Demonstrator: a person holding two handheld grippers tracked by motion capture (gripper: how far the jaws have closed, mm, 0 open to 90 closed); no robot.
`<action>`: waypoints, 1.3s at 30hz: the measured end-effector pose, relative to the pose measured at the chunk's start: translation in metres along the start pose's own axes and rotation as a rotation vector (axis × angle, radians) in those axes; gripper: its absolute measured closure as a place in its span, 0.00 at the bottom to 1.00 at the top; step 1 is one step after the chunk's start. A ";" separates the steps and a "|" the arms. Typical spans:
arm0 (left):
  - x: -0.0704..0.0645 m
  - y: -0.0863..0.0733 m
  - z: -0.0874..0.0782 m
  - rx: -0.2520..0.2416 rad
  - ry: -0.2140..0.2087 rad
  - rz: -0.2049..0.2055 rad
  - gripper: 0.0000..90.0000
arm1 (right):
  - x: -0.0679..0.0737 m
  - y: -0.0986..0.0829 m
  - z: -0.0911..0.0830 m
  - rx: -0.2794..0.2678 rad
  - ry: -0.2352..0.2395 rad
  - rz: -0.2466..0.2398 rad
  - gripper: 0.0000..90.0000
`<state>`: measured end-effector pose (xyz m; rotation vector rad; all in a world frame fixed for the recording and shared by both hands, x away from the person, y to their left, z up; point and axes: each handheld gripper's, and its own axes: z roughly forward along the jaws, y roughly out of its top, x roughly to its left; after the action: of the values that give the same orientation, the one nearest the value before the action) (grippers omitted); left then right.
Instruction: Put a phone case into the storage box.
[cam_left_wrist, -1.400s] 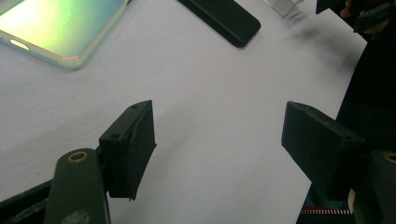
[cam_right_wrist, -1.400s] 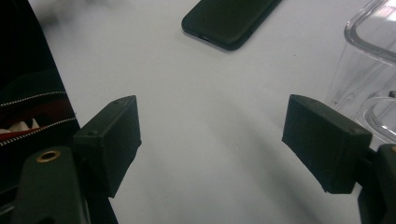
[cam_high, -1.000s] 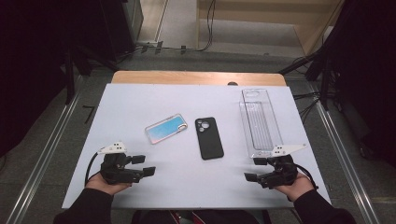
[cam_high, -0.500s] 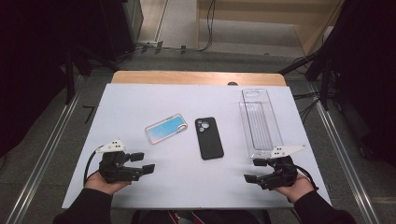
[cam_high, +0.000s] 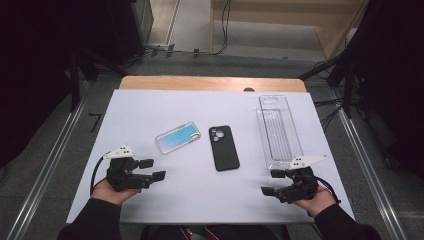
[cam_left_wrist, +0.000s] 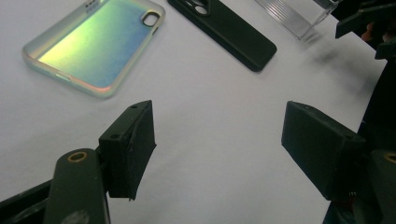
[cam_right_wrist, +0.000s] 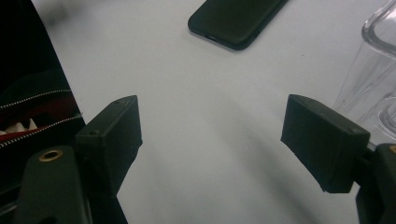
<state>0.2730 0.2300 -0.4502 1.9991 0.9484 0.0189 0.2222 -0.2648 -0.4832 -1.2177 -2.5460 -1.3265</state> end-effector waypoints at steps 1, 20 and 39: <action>0.002 0.001 0.000 -0.002 0.000 0.000 0.29 | 0.000 0.000 0.000 0.001 0.002 -0.001 0.20; 0.008 0.024 0.017 0.003 0.041 0.007 0.29 | 0.000 0.000 0.000 -0.004 0.010 0.009 0.20; 0.029 0.056 0.031 -0.011 0.027 0.037 0.00 | -0.001 0.000 -0.001 -0.005 0.011 0.011 0.20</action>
<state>0.3385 0.2088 -0.4372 2.0105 0.9260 0.0715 0.2227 -0.2665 -0.4832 -1.2197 -2.5267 -1.3352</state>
